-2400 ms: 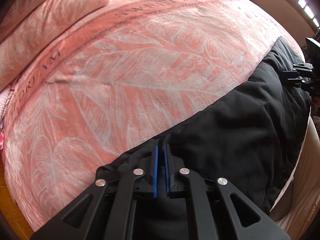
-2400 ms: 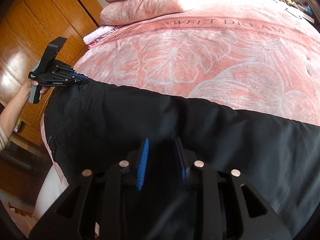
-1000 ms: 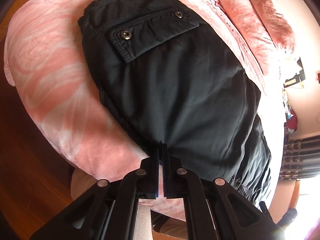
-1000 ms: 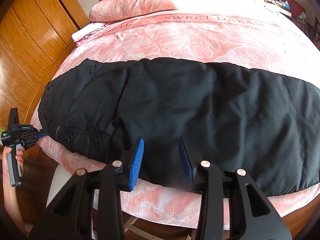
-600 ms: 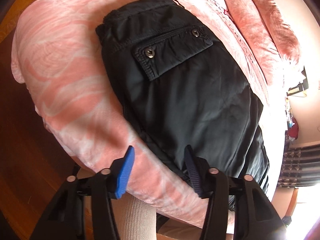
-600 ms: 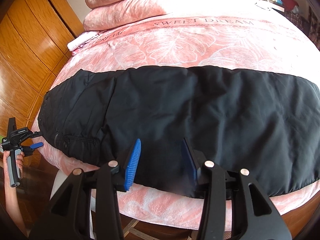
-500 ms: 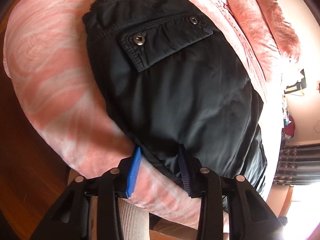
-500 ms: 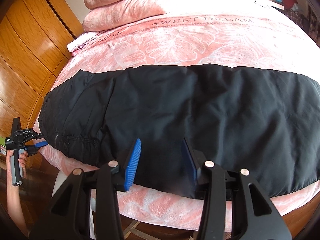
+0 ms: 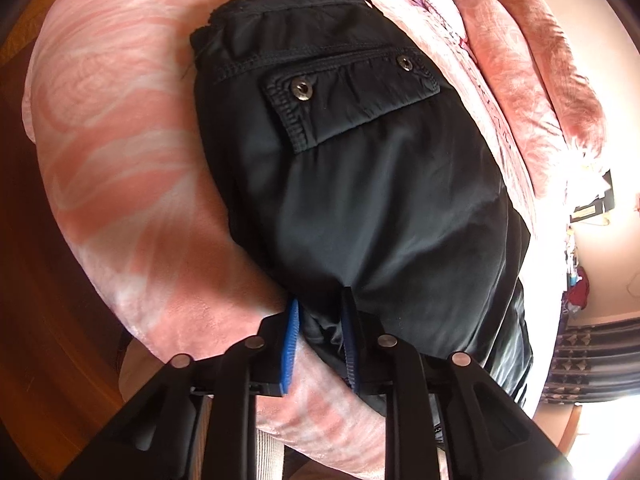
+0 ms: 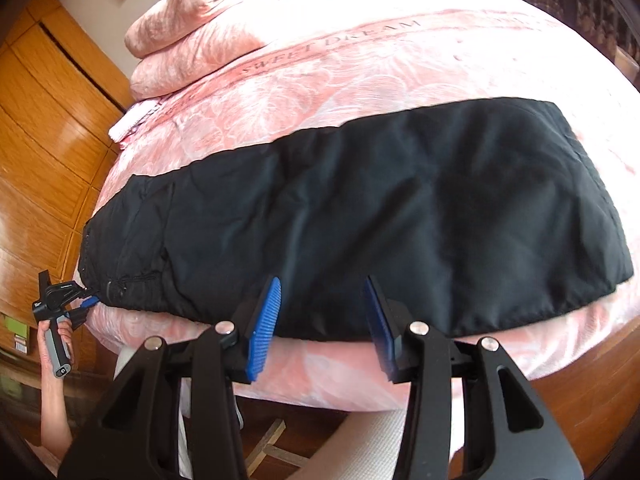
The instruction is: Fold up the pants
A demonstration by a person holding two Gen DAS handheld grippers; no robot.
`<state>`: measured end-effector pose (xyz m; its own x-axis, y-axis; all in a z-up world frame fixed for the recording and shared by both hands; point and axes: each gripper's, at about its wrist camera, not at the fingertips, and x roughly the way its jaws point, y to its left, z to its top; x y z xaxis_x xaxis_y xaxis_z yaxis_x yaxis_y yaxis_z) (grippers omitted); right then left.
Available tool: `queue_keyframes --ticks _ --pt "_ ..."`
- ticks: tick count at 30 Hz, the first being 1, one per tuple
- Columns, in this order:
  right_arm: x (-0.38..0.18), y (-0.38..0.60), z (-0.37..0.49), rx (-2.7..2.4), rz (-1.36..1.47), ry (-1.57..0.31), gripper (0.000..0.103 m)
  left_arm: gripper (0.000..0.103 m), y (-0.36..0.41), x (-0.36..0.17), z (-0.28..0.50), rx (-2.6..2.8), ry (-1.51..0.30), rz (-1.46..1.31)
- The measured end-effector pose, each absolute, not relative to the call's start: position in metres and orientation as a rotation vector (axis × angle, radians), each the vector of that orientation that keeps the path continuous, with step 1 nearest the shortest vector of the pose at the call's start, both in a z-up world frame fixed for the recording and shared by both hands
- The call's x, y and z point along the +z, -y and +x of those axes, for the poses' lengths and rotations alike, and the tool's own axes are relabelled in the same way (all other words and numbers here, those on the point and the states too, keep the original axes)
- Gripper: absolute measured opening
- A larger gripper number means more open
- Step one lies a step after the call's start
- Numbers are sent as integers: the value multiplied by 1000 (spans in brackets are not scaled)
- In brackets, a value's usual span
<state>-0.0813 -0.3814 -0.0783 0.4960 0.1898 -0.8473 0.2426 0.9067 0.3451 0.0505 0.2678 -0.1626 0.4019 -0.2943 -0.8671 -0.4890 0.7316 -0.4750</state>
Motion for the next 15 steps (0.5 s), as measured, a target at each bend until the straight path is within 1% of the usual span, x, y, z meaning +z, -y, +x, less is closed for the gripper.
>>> queue_keyframes --ticks 1,3,4,5,6,10,11,13,15 --pt "-82 390 -87 -45 476 -1069 45 34 -265 -162 52 134 -1191 -781" --pt "-91 405 -96 -60 534 -1087 45 54 -258 -160 57 112 -1191 -767" --pt "-96 413 -100 -66 575 -1091 45 60 -257 -159 60 103 -1195 -749" --pt "-100 419 -104 -62 617 -1087 45 69 -252 -158 64 94 -1200 -730" --pt "-103 423 -107 -52 660 -1079 43 75 -248 -157 68 96 -1208 -711" --pt "-111 438 -121 -43 773 -1059 44 80 -236 -156 77 156 -1231 -678" --pt "-111 441 -126 -52 781 -1055 50 80 -235 -156 78 161 -1234 -682" --pt "-111 448 -136 -104 784 -1057 60 80 -237 -156 79 153 -1238 -696" --pt "-112 459 -143 -118 809 -1034 60 80 -239 -156 80 137 -1242 -711"
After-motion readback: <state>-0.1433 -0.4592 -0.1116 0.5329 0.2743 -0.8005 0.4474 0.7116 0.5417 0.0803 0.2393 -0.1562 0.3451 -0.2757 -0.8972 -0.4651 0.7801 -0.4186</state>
